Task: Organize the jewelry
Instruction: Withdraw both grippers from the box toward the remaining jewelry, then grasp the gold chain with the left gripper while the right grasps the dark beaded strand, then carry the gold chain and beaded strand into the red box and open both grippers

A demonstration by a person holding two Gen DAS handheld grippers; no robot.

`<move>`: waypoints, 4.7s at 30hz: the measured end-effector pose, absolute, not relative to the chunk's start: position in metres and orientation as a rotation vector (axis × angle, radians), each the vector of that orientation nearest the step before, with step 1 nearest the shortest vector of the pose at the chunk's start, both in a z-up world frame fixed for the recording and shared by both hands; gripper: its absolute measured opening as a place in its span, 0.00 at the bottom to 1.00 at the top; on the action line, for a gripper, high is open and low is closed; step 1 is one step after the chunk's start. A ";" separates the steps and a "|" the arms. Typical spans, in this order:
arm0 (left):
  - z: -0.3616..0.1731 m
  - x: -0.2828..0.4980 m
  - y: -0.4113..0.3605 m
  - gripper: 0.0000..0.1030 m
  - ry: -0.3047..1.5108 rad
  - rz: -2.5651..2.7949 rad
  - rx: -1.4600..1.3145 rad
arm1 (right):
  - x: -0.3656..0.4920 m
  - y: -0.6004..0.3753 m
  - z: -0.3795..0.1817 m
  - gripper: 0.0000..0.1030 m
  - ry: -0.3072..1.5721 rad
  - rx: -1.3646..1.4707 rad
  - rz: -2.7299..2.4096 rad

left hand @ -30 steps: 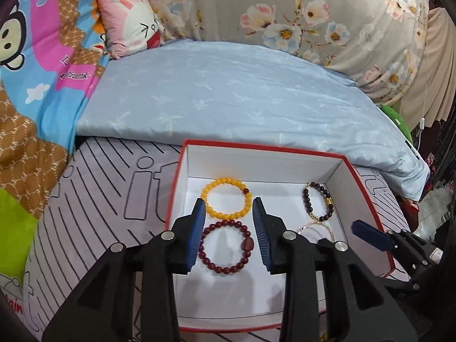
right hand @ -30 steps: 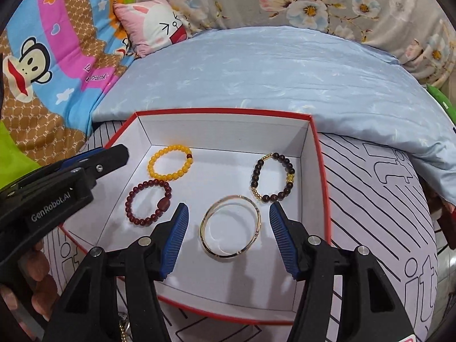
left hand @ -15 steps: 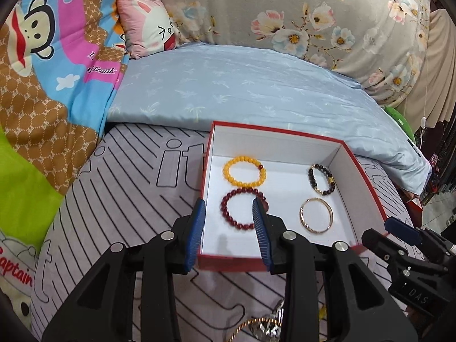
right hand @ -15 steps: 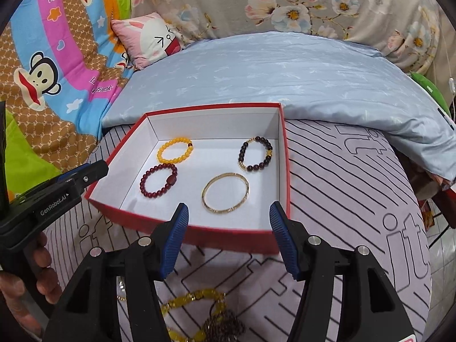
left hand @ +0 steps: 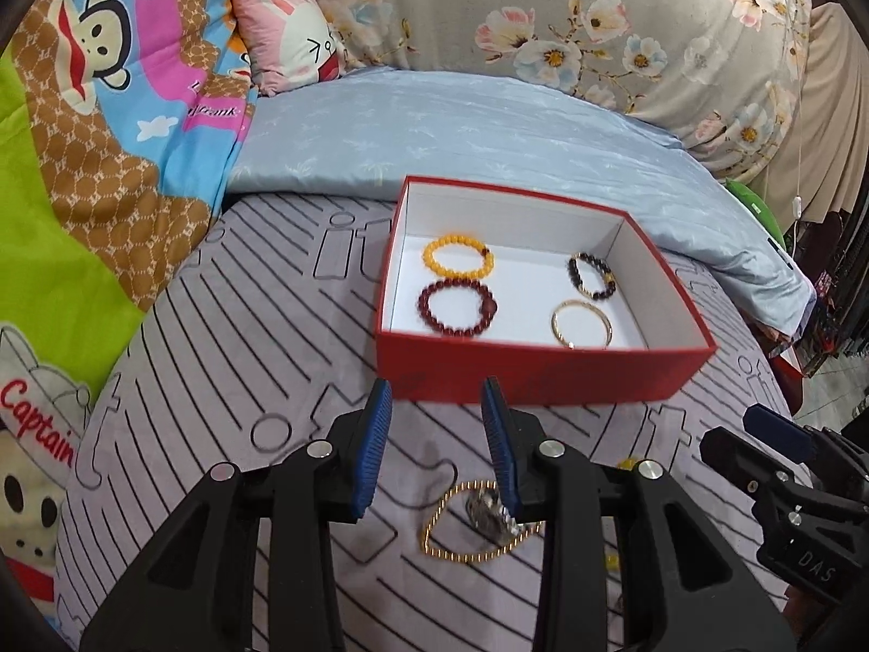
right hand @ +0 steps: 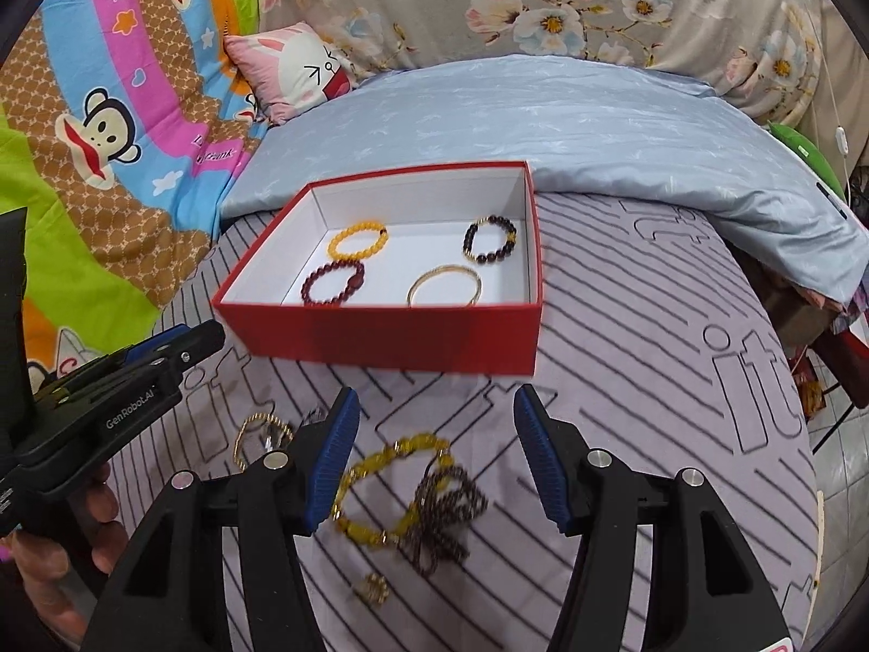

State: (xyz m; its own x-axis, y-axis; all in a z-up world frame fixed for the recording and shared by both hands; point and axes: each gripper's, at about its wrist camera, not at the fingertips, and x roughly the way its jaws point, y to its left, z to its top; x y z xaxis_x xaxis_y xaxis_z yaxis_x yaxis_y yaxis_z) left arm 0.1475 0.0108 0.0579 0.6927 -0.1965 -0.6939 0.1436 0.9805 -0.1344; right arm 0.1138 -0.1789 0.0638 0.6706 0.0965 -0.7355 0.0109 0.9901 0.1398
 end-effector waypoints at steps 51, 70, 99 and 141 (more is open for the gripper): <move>-0.006 0.101 0.016 0.03 0.879 -0.188 -0.085 | 0.076 -0.179 0.008 0.41 0.952 0.225 0.076; -0.007 0.101 0.016 0.04 0.880 -0.197 -0.100 | 0.093 -0.188 0.000 0.22 0.963 0.318 0.081; 0.054 0.080 0.008 0.03 0.806 -0.315 -0.189 | 0.063 -0.202 0.050 0.07 0.843 0.312 0.072; 0.049 0.219 0.010 0.35 0.795 -0.243 -0.242 | 0.203 -0.177 0.056 0.26 0.824 0.169 0.110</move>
